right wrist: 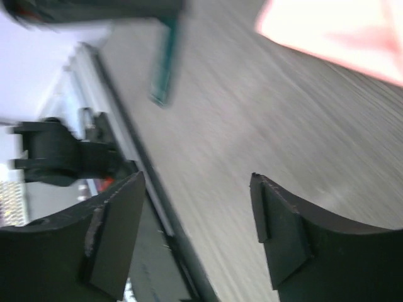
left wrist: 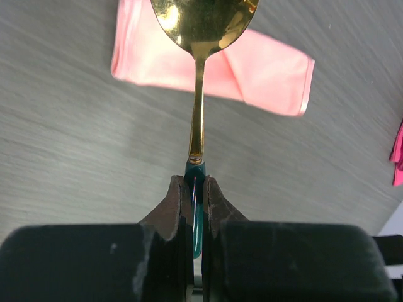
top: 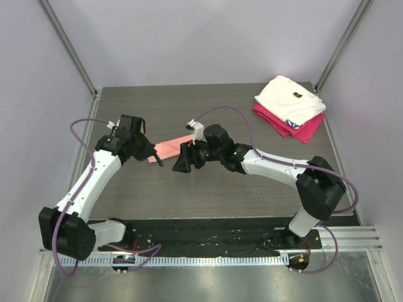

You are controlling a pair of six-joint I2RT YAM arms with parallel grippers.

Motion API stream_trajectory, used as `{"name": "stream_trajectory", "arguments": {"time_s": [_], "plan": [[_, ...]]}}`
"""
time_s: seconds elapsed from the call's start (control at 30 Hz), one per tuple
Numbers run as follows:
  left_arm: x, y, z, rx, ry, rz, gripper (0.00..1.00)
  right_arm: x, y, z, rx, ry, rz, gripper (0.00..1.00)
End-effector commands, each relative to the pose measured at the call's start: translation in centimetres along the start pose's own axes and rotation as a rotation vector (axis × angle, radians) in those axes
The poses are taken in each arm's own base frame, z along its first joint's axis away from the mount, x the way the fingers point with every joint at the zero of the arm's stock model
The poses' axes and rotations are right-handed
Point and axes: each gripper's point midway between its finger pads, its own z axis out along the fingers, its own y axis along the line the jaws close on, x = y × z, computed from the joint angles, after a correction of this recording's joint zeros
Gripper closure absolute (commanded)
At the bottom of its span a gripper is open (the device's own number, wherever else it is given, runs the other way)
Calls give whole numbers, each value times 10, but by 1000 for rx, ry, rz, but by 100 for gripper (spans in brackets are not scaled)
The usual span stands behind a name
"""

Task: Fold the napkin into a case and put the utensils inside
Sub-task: Pass from the left arm to the right

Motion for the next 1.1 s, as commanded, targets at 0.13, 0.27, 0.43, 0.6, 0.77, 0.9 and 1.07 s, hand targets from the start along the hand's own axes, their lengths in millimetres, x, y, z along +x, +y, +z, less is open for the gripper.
{"name": "stream_trajectory", "arguments": {"time_s": [0.13,0.27,0.43,0.6,0.77,0.9,1.07], "plan": [[18,-11,-25,107,3,-144,100,-38,54,20,-201,-84,17,37],[21,-11,-28,129,3,-189,100,-39,61,30,-229,-95,47,40],[23,-10,-28,129,7,-201,100,-38,62,43,-242,-82,79,45],[26,-4,-23,114,6,-216,100,-35,61,52,-261,-69,102,49],[25,-6,-21,119,4,-218,100,-34,65,56,-288,-65,127,54],[22,-10,-20,131,-2,-231,100,-36,68,58,-314,-61,138,63],[20,-15,-22,134,1,-214,100,-35,67,61,-366,-33,182,97]]}}
